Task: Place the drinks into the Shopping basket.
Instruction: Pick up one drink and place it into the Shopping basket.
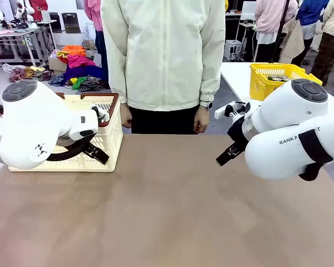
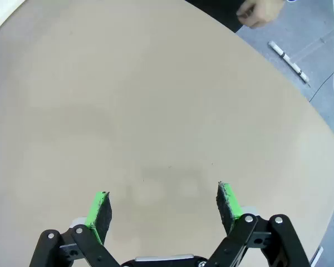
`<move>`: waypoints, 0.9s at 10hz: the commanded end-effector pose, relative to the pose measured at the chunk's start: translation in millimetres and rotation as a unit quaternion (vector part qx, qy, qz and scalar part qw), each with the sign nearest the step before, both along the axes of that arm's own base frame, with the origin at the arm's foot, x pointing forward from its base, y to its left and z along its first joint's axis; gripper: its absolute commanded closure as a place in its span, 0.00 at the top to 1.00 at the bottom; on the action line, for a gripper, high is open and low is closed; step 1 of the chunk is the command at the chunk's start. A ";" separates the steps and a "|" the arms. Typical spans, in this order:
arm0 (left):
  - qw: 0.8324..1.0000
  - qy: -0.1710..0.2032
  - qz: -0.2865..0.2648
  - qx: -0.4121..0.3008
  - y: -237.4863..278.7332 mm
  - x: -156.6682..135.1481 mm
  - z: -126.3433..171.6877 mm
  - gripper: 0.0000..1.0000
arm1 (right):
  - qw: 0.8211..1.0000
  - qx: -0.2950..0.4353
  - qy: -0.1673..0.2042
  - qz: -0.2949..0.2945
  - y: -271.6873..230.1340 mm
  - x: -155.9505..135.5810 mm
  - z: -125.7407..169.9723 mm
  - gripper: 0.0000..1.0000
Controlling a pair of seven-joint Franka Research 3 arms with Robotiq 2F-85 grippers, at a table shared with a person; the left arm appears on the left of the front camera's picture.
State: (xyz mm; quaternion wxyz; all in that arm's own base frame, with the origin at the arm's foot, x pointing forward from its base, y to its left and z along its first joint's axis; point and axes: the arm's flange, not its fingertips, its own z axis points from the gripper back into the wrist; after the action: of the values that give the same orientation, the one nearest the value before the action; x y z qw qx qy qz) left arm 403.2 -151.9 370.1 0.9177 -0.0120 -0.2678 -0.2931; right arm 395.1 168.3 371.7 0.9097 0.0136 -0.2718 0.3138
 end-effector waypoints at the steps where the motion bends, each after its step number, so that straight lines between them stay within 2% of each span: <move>1: 1.000 -0.001 0.000 0.000 -0.1 0.1 0.3 1.00 | 1.000 0.000 0.000 0.000 0.0 0.0 0.0 1.00; 9: 1.000 -0.001 0.000 0.000 -0.1 0.1 0.3 1.00 | 1.000 0.000 0.000 0.000 0.0 0.0 0.0 1.00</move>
State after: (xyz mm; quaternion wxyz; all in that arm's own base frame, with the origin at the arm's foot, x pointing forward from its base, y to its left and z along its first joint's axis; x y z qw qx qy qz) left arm 403.1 -152.1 370.1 0.9177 -0.0121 -0.2678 -0.2932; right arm 395.0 168.4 371.7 0.9095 0.0133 -0.2718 0.3142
